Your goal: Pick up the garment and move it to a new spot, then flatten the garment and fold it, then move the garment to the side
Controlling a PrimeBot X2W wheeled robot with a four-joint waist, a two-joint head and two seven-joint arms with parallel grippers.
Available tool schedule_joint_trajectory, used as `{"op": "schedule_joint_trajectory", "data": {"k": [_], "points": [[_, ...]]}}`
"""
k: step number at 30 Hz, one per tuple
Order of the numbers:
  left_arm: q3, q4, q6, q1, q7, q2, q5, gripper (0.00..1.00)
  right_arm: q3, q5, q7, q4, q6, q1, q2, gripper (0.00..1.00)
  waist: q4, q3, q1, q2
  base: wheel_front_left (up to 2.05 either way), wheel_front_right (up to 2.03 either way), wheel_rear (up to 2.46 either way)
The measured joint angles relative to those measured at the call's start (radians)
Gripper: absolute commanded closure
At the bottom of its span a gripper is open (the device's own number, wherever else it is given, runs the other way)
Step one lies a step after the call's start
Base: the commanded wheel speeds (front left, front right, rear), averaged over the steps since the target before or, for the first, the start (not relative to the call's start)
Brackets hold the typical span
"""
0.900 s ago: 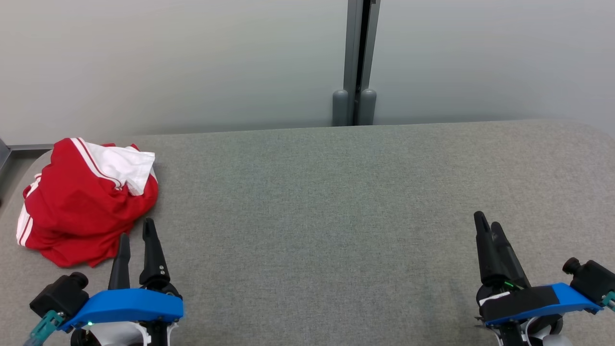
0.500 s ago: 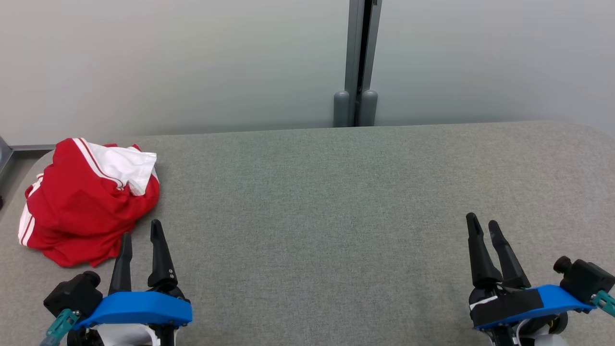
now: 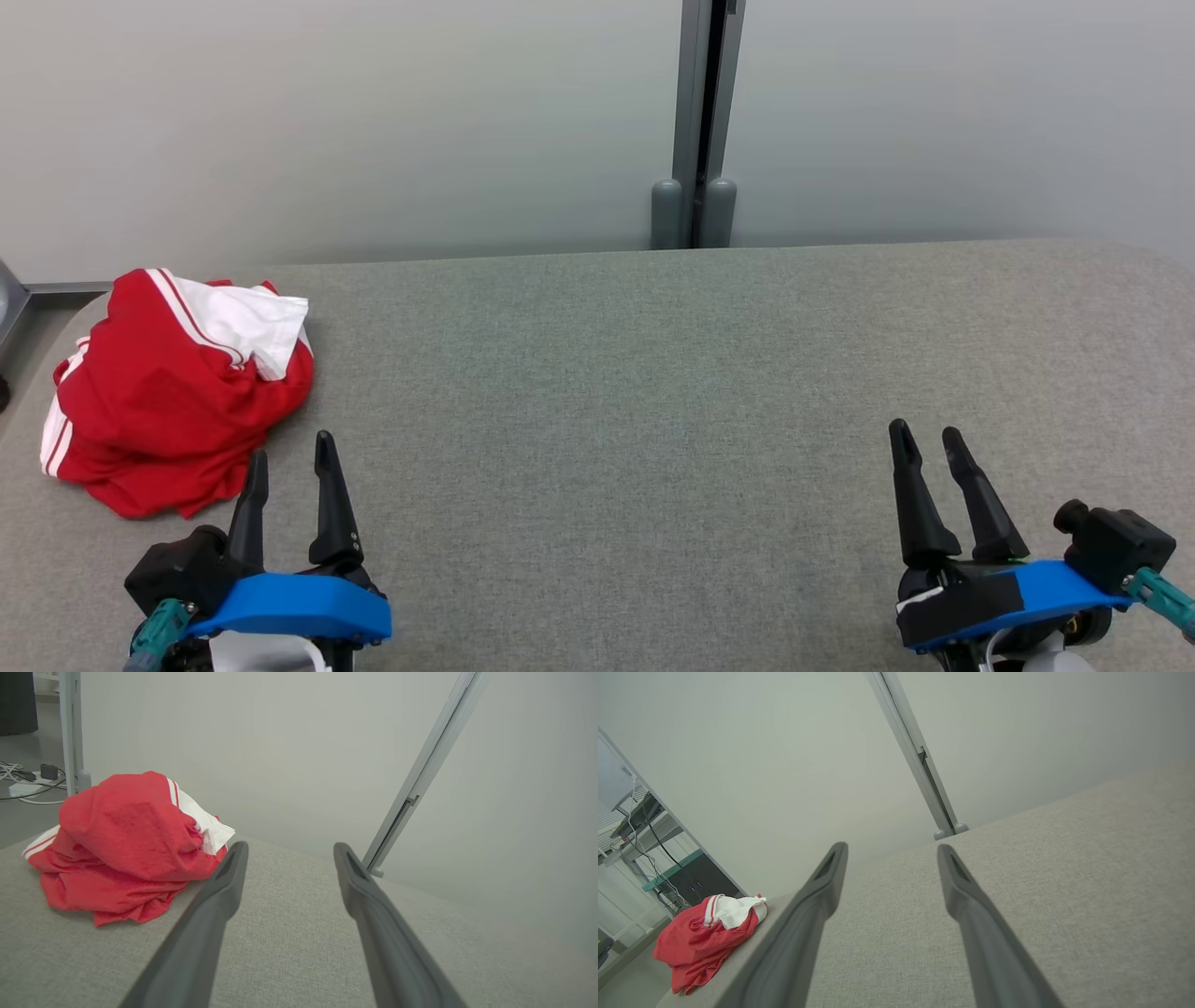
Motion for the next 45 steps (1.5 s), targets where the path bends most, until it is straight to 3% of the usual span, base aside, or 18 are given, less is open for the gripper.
{"op": "schedule_joint_trajectory", "data": {"k": [45], "points": [[-0.036, 0.079, 0.020, 0.000, -0.084, 0.004, 0.284, 0.00, 0.015, -0.325, -0.084, 0.068, 0.000, 0.000, -0.003, 0.00, 0.003, -0.009, 0.0000, 0.0000, 0.00, 0.00, 0.00]]}}
